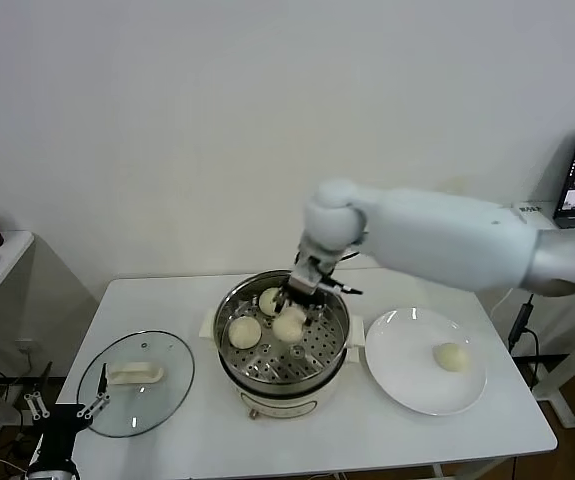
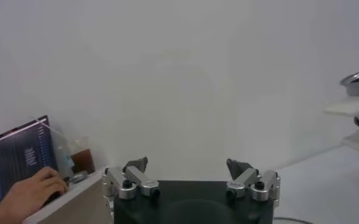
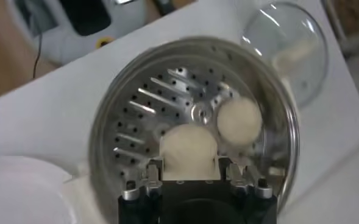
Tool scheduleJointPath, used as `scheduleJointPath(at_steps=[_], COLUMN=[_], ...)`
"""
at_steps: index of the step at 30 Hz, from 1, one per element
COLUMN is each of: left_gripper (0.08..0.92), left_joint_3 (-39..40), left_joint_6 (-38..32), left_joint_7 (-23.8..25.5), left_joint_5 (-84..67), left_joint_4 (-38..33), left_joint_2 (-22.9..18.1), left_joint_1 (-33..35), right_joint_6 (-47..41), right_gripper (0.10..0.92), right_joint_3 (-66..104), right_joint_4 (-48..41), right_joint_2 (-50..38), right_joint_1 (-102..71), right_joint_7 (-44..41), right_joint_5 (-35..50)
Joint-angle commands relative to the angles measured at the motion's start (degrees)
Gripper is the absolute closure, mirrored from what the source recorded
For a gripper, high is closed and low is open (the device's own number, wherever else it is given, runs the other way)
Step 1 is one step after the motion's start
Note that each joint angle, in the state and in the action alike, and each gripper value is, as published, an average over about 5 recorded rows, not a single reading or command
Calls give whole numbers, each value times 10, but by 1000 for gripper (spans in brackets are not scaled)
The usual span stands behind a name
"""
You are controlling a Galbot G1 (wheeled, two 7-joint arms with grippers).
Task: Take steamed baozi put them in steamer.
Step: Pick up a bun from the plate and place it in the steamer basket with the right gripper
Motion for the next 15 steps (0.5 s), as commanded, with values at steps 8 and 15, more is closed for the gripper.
scheduleJointPath(at_steps=[8, 15], left_gripper=[177, 177], left_joint_3=[-4, 0], left_joint_6=[0, 0], left_joint_7=[0, 0], left_joint_5=[-7, -8], left_joint_4=[3, 7], left_joint_2=[0, -2], left_joint_1=[0, -1], right_joint_6=[123, 136], right_gripper=[482, 464], right_joint_3=[-39, -40], right_joint_4=[-21, -23], right_joint_2=[59, 53], right_joint_1=[-25, -31], right_joint_7=[8, 7], right_joint_5=[-59, -58])
